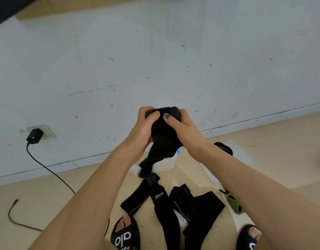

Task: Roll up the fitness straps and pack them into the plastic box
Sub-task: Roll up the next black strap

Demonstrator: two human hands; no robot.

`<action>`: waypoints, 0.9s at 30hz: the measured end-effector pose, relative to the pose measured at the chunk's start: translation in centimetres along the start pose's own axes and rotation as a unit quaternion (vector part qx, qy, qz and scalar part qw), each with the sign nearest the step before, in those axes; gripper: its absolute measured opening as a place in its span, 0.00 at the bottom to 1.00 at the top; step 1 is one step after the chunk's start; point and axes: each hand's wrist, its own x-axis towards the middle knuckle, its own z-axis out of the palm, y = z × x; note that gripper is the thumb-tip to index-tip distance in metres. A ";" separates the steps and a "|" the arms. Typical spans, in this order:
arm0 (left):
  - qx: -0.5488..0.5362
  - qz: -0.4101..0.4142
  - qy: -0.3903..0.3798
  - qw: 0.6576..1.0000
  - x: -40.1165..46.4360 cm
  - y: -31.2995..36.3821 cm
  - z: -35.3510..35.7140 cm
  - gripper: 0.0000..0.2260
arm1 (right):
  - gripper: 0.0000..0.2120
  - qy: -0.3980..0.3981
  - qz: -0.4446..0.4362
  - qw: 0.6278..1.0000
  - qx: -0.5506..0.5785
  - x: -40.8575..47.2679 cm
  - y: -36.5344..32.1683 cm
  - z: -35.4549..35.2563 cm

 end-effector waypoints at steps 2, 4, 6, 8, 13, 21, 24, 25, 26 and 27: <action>0.016 0.013 0.005 1.000 0.0 0.1 0.0 0.08 | 0.18 -0.011 0.046 0.999 0.018 0.2 0.1 0.0; 0.027 0.034 -0.008 0.999 -0.1 0.0 -0.1 0.08 | 0.25 -0.018 0.077 0.997 0.026 0.3 0.0 0.0; 0.019 0.049 -0.025 0.998 -0.3 0.1 -0.1 0.10 | 0.27 -0.025 0.084 0.996 0.037 0.5 -0.1 0.0; 0.003 0.051 -0.032 0.998 -0.4 0.2 -0.1 0.11 | 0.23 -0.021 0.067 0.997 0.030 0.5 -0.2 -0.1; 0.012 0.019 -0.026 0.999 -0.5 0.0 0.2 0.17 | 0.14 0.011 0.003 1.000 0.004 0.3 -0.2 -0.1; -0.036 0.010 -0.007 0.999 -0.5 0.7 0.0 0.13 | 0.24 -0.025 0.068 0.997 0.038 0.0 -0.2 -0.1; -0.071 0.019 0.000 0.997 -0.4 0.8 -0.5 0.10 | 0.28 -0.036 0.073 0.996 0.040 0.0 0.0 0.1; -0.077 0.027 -0.002 0.997 -0.4 0.9 -0.5 0.10 | 0.28 -0.029 0.070 0.997 0.035 0.0 0.0 0.1; -0.079 0.037 -0.003 0.996 -0.4 1.1 -0.6 0.10 | 0.28 -0.023 0.068 0.997 0.029 0.1 0.0 0.1; -0.080 0.045 -0.003 0.996 -0.4 1.2 -0.7 0.11 | 0.29 -0.021 0.067 0.997 0.026 0.2 0.0 0.2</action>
